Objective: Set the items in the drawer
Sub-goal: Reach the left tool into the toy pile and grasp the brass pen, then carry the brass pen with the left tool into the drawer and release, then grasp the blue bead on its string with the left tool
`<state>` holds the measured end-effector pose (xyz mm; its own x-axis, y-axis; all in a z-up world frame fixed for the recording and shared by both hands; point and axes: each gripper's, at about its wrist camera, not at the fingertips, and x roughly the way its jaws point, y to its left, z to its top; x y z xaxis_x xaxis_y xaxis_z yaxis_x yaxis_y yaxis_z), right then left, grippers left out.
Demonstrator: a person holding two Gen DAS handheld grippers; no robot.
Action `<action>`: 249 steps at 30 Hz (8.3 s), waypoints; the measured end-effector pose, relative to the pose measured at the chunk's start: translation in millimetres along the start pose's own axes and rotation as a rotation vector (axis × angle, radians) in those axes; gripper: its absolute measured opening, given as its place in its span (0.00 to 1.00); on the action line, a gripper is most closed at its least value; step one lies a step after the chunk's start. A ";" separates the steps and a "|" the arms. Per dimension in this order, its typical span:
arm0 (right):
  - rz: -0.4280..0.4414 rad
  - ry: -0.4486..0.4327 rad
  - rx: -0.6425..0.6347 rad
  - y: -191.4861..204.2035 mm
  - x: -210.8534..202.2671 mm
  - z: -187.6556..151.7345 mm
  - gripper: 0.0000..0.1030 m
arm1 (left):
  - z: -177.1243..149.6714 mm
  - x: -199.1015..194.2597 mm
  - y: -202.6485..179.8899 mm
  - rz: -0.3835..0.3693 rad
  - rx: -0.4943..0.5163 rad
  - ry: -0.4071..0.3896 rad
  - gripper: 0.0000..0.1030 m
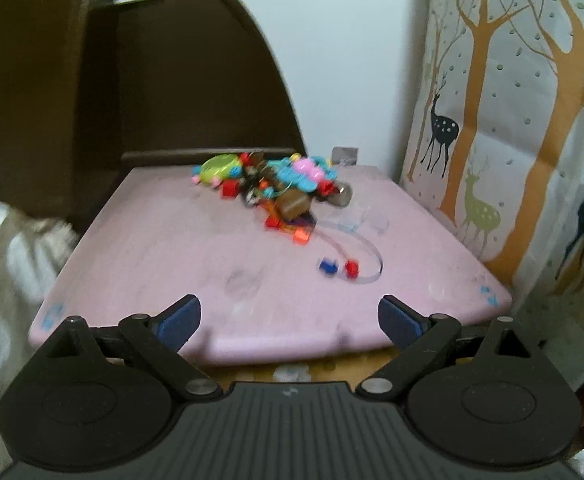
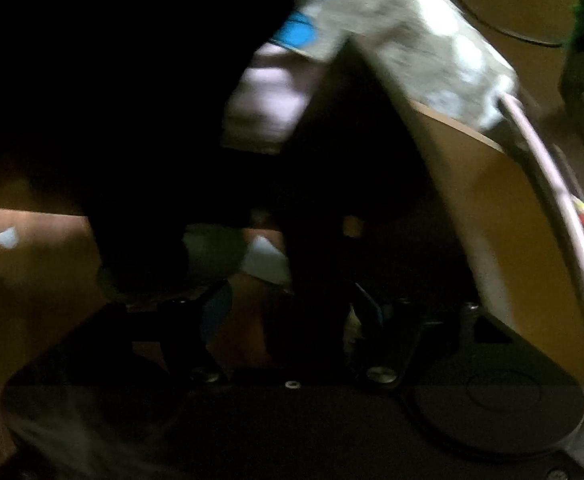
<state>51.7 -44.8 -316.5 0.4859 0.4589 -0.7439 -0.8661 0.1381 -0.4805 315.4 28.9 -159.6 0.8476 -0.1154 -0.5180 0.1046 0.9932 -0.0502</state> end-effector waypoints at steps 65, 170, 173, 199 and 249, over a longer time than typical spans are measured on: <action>0.031 0.054 -0.019 -5.4 22.7 -17.7 0.65 | 96.7 205.2 19.0 0.005 -0.064 0.250 0.16; 0.018 0.063 -0.076 -0.1 28.8 -19.2 0.72 | 54.8 103.9 -44.1 -0.063 -0.107 0.180 0.62; 0.018 0.061 -0.077 -0.2 28.9 -19.5 0.72 | 58.0 119.7 -42.3 -0.025 -0.117 0.169 0.63; 0.021 0.061 -0.079 1.5 31.0 -20.3 0.74 | 44.7 140.7 -37.0 0.039 0.020 0.235 0.07; 0.013 0.066 -0.096 4.0 31.5 -22.7 0.79 | 49.9 155.4 -30.6 0.039 -0.041 0.200 0.00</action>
<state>66.2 -49.6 -352.4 0.4838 0.4006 -0.7781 -0.8588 0.0465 -0.5101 469.9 -19.9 -196.0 0.7296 -0.0767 -0.6796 0.0496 0.9970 -0.0592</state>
